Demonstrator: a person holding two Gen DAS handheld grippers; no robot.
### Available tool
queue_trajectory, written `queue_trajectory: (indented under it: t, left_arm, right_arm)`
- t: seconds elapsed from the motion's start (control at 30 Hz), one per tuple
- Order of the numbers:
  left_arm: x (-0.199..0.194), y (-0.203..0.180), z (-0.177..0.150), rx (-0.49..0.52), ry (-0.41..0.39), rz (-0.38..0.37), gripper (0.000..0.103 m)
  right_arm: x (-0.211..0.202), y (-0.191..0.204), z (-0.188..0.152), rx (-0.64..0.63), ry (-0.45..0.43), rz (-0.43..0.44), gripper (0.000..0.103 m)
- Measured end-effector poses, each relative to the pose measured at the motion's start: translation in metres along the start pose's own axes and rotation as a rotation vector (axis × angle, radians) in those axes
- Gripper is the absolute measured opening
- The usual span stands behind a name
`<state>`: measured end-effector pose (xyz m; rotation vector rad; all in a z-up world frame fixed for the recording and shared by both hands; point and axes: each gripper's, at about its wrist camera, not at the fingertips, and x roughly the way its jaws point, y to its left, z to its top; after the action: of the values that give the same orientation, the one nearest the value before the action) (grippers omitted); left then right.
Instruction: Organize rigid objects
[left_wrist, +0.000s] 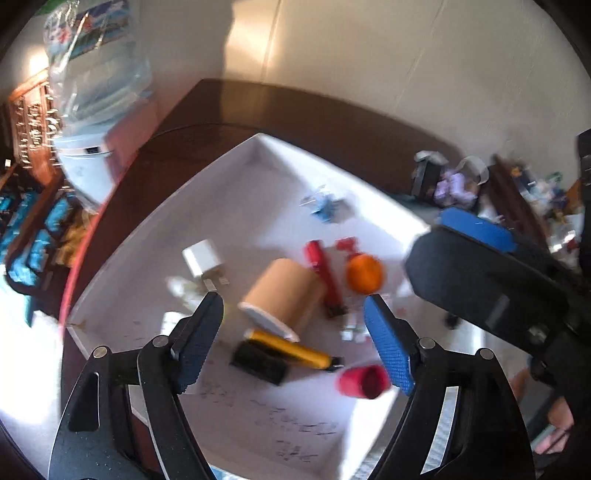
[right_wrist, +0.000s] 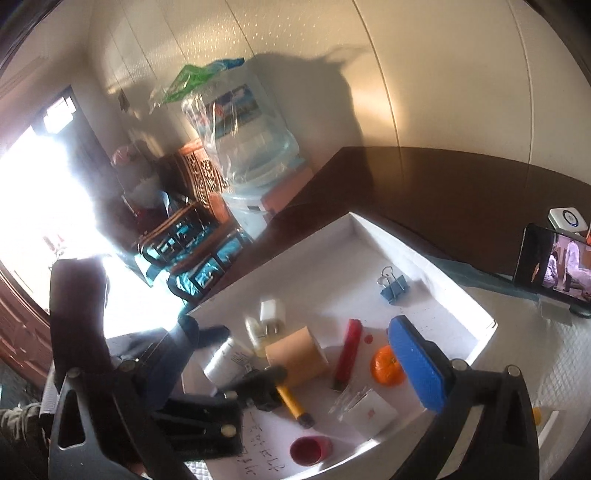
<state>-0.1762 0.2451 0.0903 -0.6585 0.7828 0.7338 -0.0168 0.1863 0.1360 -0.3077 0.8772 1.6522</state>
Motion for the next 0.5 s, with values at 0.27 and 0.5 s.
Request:
queue_trajectory:
  t: [0.27,0.5]
  left_arm:
    - [-0.032,-0.021,-0.003,0.078,-0.119,-0.083,0.084]
    - [-0.047,-0.028,-0.009,0.103,-0.15,-0.064,0.084]
  right_arm:
    - [-0.023,0.02,0.0,-0.09,-0.075,-0.024,0.103]
    - [-0.031,0.026,-0.004,-0.102,-0.08,-0.053,0.103]
